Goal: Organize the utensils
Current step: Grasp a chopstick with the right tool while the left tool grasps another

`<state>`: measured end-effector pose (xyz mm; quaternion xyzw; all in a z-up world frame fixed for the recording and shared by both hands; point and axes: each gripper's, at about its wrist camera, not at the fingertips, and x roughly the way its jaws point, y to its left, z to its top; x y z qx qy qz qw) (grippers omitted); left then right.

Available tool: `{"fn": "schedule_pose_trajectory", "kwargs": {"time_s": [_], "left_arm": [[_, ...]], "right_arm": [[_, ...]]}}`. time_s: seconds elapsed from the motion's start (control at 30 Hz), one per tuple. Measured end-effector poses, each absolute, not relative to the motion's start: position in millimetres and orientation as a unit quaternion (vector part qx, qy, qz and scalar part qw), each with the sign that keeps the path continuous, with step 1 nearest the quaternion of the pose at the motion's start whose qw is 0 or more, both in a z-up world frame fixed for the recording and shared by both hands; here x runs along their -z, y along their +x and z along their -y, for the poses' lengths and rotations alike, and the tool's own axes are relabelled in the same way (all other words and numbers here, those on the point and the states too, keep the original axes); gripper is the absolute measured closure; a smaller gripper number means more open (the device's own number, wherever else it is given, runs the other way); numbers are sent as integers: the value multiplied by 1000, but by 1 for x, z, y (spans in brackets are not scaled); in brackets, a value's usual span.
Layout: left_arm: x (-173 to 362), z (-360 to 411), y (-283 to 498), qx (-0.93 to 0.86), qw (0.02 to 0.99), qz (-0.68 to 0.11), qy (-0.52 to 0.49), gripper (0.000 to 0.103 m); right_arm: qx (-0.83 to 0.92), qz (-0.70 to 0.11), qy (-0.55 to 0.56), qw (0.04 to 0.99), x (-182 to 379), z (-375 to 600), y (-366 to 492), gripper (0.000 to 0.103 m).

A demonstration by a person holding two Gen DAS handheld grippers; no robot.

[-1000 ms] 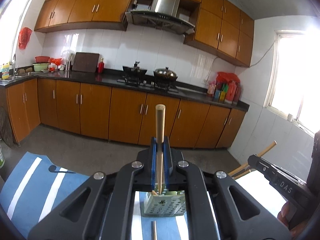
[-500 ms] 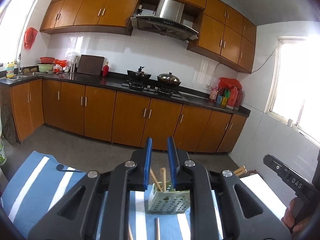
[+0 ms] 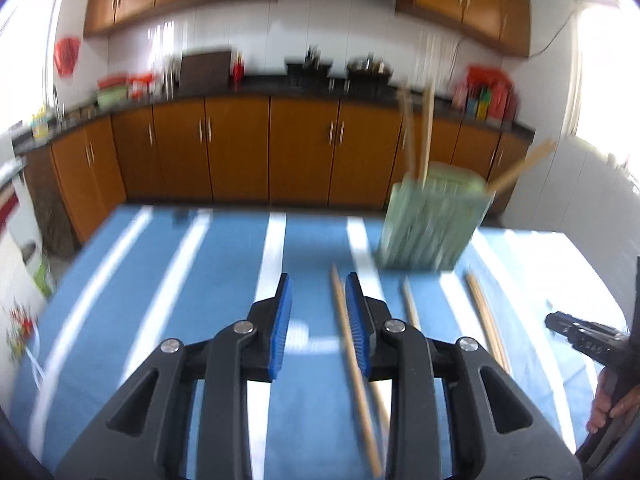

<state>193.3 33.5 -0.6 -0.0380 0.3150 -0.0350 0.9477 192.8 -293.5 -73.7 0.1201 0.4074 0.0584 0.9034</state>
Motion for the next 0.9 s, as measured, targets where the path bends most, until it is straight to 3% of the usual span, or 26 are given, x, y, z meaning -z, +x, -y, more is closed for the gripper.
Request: {"fn": "schedule_pose_trajectory", "kwargs": {"time_s": [0.2, 0.57, 0.77, 0.8, 0.9], "left_arm": [[43, -40, 189, 37, 929, -363, -61, 75], [55, -30, 190, 50, 920, -385, -57, 74], [63, -26, 194, 58, 914, -397, -59, 73], [64, -25, 194, 61, 913, -399, -59, 73], [69, -20, 194, 73, 909, -407, -61, 74]], "right_arm": [[-66, -434, 117, 891, 100, 276, 198, 81], [-42, -440, 76, 894, 110, 270, 200, 83], [-8, -435, 45, 899, 112, 278, 203, 88], [-2, -434, 38, 900, 112, 279, 204, 95], [12, -433, 56, 900, 112, 291, 206, 96]]}}
